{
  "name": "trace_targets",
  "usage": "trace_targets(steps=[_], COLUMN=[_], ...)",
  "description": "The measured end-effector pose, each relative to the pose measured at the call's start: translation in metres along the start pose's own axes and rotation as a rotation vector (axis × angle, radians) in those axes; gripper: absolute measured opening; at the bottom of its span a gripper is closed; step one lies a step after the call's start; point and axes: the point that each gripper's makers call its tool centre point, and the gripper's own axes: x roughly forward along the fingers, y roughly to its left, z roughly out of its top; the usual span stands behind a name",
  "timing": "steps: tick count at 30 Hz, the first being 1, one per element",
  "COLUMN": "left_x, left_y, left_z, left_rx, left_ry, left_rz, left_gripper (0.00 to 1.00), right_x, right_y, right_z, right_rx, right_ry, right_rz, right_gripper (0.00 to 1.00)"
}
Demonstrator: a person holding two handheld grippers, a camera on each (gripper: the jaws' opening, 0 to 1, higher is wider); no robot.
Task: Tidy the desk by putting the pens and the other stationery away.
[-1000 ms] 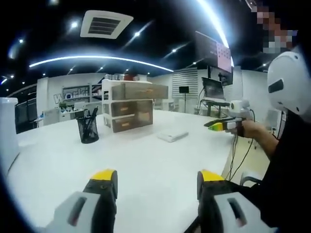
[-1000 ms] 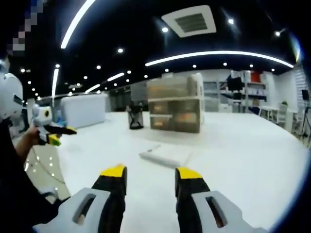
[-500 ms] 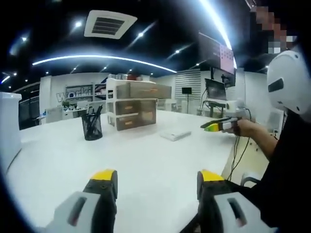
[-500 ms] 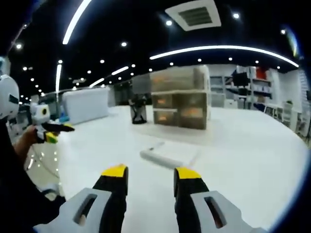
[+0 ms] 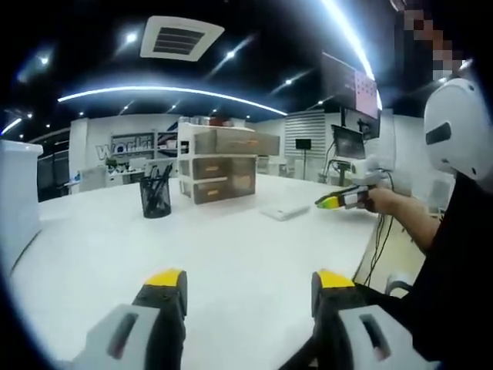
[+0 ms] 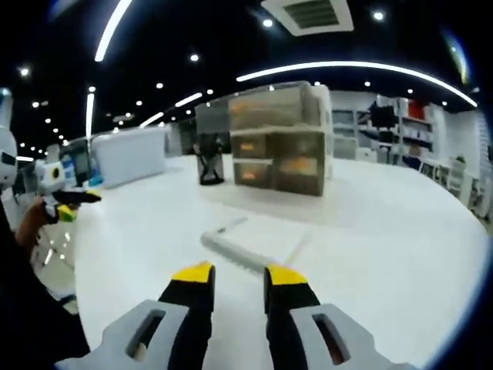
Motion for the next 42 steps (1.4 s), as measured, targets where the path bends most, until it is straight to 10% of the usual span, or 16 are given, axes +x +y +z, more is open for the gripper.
trace_targets(steps=[42], left_x=[0.007], left_y=[-0.005], left_z=[-0.002], left_rx=[0.004], left_ry=[0.02], left_rz=[-0.013], left_gripper=[0.64], right_x=[0.019], right_y=[-0.018], right_z=[-0.012], right_rx=[-0.12], right_ry=[0.043], right_rz=[-0.037], right_gripper=[0.01])
